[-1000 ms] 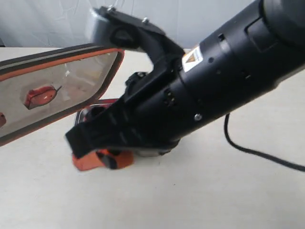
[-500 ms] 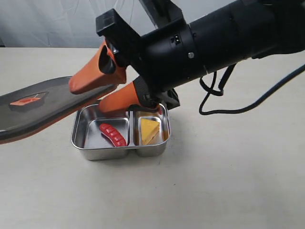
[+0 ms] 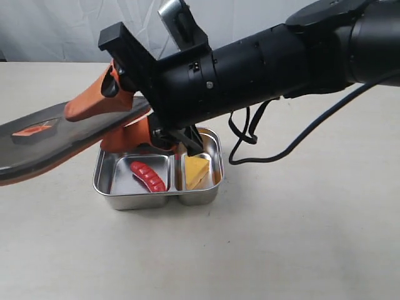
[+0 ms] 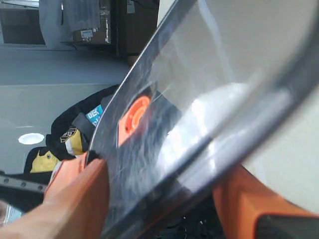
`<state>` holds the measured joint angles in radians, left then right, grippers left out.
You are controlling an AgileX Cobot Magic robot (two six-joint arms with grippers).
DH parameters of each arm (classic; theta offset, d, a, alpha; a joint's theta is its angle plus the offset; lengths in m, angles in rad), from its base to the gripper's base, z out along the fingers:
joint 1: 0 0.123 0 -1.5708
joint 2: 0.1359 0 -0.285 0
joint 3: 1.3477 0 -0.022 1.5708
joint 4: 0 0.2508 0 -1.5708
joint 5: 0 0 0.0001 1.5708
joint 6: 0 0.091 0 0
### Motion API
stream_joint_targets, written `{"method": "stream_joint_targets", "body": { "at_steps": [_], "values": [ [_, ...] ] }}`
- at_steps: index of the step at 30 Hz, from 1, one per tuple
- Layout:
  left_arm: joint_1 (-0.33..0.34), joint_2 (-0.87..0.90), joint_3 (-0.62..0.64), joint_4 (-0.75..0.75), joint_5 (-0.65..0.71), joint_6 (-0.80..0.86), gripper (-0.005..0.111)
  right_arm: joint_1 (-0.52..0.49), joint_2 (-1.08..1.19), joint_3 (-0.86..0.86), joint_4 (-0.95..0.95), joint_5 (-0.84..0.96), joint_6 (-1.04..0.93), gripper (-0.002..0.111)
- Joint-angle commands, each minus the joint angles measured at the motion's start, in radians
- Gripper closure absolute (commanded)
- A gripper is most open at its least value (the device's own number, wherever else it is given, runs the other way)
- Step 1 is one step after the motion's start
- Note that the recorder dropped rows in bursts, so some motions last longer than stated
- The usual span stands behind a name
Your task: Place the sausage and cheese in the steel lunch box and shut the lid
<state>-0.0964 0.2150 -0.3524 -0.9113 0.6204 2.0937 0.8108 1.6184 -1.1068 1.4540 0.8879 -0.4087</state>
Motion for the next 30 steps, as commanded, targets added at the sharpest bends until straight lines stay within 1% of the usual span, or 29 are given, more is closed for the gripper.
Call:
{"method": "stream_joint_targets", "body": {
  "at_steps": [1, 3, 4, 6, 10, 15, 18, 19, 20, 22, 23, 24, 25, 26, 27, 30],
  "values": [
    [-0.006, -0.007, 0.003, -0.037, 0.008, 0.008, 0.107, 0.018, 0.015, -0.005, 0.031, -0.015, -0.011, 0.050],
    [-0.006, -0.007, 0.003, -0.039, 0.018, 0.008, 0.107, 0.018, 0.015, -0.005, 0.029, -0.012, -0.011, 0.052],
    [-0.006, -0.007, 0.003, -0.039, 0.022, 0.008, 0.107, 0.018, 0.013, -0.005, 0.029, -0.012, -0.011, 0.055],
    [-0.006, -0.007, 0.003, -0.039, 0.037, 0.008, 0.107, 0.018, 0.013, -0.005, 0.029, -0.012, -0.011, 0.068],
    [-0.006, -0.007, 0.003, -0.039, 0.063, -0.005, 0.107, 0.018, 0.013, -0.005, 0.009, -0.009, -0.054, 0.108],
    [-0.006, -0.007, 0.003, -0.039, 0.109, -0.052, 0.107, 0.018, 0.013, -0.005, 0.000, -0.025, -0.105, 0.108],
    [-0.006, -0.007, 0.003, -0.036, 0.109, -0.129, 0.106, 0.018, 0.009, -0.003, -0.032, -0.088, -0.105, 0.108],
    [-0.006, -0.007, 0.003, -0.031, 0.109, -0.161, 0.105, 0.018, 0.005, 0.006, -0.032, -0.112, -0.105, 0.108],
    [-0.006, -0.007, 0.003, -0.021, 0.109, -0.184, 0.102, 0.018, 0.000, 0.016, -0.030, -0.138, -0.105, 0.108],
    [-0.006, -0.007, 0.003, -0.004, 0.109, -0.252, 0.090, 0.026, -0.024, 0.056, -0.028, -0.212, -0.105, 0.108],
    [-0.006, -0.007, 0.003, -0.002, 0.109, -0.291, 0.078, 0.035, -0.043, 0.087, -0.025, -0.266, -0.107, 0.108],
    [-0.006, -0.007, 0.003, -0.002, 0.109, -0.312, 0.072, 0.047, -0.054, 0.106, -0.012, -0.310, -0.107, 0.108],
    [-0.006, -0.007, 0.003, -0.002, 0.104, -0.360, 0.065, 0.072, -0.081, 0.142, 0.025, -0.412, -0.113, 0.108],
    [-0.006, -0.007, 0.003, 0.003, 0.101, -0.380, 0.062, 0.091, -0.094, 0.161, 0.049, -0.471, -0.124, 0.108],
    [-0.006, -0.007, 0.003, 0.019, 0.093, -0.419, 0.061, 0.133, -0.116, 0.191, 0.087, -0.573, -0.142, 0.108],
    [-0.006, -0.011, 0.003, 0.040, 0.102, -0.440, 0.062, 0.229, -0.132, 0.203, 0.104, -0.738, -0.142, 0.108]
  ]
}}
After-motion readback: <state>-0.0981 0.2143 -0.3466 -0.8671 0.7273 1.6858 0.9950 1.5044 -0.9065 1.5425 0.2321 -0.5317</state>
